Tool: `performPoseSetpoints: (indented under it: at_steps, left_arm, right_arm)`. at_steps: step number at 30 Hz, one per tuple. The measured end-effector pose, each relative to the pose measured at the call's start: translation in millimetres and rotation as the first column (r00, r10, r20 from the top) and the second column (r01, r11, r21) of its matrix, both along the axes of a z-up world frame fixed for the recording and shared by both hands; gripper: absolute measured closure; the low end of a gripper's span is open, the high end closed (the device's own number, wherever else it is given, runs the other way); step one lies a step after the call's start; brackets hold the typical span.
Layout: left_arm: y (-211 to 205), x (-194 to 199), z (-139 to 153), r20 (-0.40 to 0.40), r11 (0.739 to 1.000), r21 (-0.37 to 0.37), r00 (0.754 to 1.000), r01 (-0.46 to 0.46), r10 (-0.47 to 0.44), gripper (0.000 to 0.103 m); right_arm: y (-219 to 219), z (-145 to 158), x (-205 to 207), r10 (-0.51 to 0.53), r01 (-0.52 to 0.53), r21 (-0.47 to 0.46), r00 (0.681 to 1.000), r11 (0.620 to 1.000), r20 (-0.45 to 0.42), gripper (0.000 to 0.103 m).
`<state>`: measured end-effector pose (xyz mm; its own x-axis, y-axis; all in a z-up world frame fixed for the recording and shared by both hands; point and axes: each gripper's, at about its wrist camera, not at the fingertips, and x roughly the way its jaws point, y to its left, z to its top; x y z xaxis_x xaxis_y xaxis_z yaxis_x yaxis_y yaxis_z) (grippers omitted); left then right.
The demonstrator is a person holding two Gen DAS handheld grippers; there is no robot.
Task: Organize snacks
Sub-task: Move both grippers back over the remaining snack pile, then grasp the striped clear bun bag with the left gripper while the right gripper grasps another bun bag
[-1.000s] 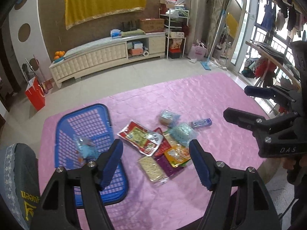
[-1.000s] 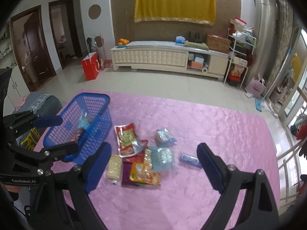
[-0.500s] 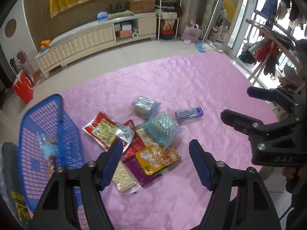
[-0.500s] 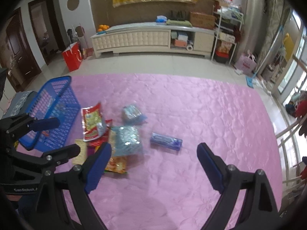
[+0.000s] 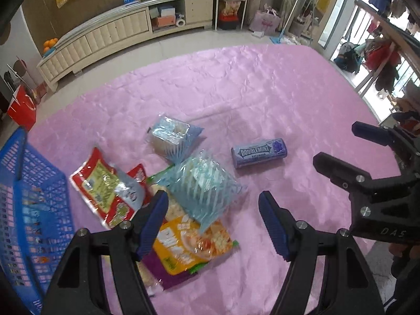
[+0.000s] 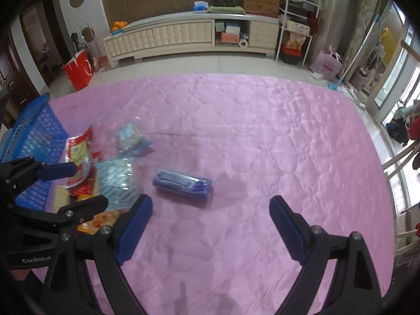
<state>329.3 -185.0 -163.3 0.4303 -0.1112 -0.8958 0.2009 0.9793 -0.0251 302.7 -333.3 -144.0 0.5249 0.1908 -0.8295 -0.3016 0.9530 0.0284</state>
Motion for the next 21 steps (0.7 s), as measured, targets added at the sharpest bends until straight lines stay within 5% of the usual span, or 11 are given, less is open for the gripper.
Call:
performPoseSetpoints:
  at_steps: [15, 21]
  left_arm:
    - [-22, 44, -39, -0.027, 0.989, 0.140, 0.998, -0.050, 0.054, 0.034]
    - [-11, 47, -47, -0.060, 0.989, 0.102, 0.992, -0.105, 0.111, 0.031]
  right_arm:
    - [-5, -34, 34, -0.006, 0.007, 0.007, 0.998, 1.000, -0.057, 0.010]
    - [-11, -38, 34, -0.015, 0.018, 0.031, 0.997, 0.999, -0.076, 0.010]
